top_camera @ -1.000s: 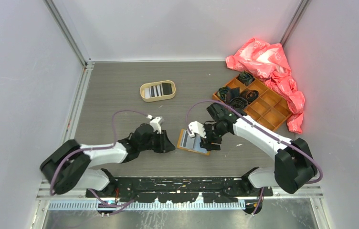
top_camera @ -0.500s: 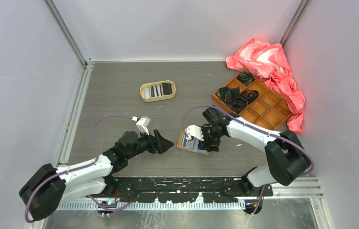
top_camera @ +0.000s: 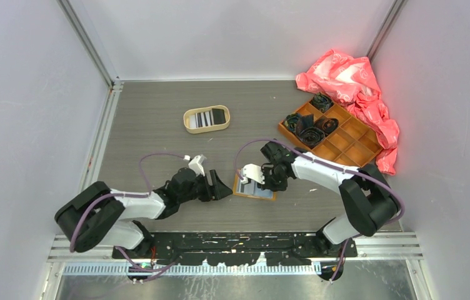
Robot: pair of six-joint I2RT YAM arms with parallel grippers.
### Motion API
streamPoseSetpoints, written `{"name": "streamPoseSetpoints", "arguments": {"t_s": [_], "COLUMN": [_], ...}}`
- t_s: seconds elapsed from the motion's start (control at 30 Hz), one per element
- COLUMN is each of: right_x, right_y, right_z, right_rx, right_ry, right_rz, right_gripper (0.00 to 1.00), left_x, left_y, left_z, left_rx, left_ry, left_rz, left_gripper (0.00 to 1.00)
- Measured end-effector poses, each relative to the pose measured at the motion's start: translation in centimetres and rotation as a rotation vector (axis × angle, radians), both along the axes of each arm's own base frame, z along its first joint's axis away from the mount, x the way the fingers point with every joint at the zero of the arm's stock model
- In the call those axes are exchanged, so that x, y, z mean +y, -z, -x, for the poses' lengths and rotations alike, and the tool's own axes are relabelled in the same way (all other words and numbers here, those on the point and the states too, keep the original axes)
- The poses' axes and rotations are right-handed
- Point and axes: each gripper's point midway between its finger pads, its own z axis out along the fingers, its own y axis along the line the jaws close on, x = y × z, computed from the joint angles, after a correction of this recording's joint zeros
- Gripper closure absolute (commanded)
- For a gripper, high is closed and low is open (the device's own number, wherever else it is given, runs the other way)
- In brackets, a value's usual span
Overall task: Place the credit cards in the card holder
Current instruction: Close the card holder at the center of the board.
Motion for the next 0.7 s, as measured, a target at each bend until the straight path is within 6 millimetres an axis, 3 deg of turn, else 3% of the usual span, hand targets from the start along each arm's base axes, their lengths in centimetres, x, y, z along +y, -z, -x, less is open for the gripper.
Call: {"name": "streamPoseSetpoints", "arguments": {"t_s": [0.2, 0.47, 0.6, 0.7], "right_x": [-0.4, -0.3, 0.0, 0.2], "right_y": [-0.2, -1.4, -1.6, -1.7], "right_z": [-0.3, -0.6, -0.5, -0.4], "right_rx": [0.004, 0.016, 0.028, 0.036], "right_ry": [0.042, 0.116, 0.123, 0.122], "right_rz": [-0.009, -0.086, -0.112, -0.123], "right_gripper": [0.98, 0.99, 0.99, 0.99], "left_x": [-1.9, -4.1, -5.1, -5.5], "left_y": [-0.1, -0.1, 0.1, 0.5], "left_z": [-1.5, -2.6, -3.0, -3.2], "left_rx": [0.016, 0.037, 0.046, 0.055], "left_ry": [-0.019, -0.022, -0.017, -0.015], "left_rz": [0.053, 0.131, 0.156, 0.169], "left_gripper": [0.31, 0.36, 0.47, 0.67]}}
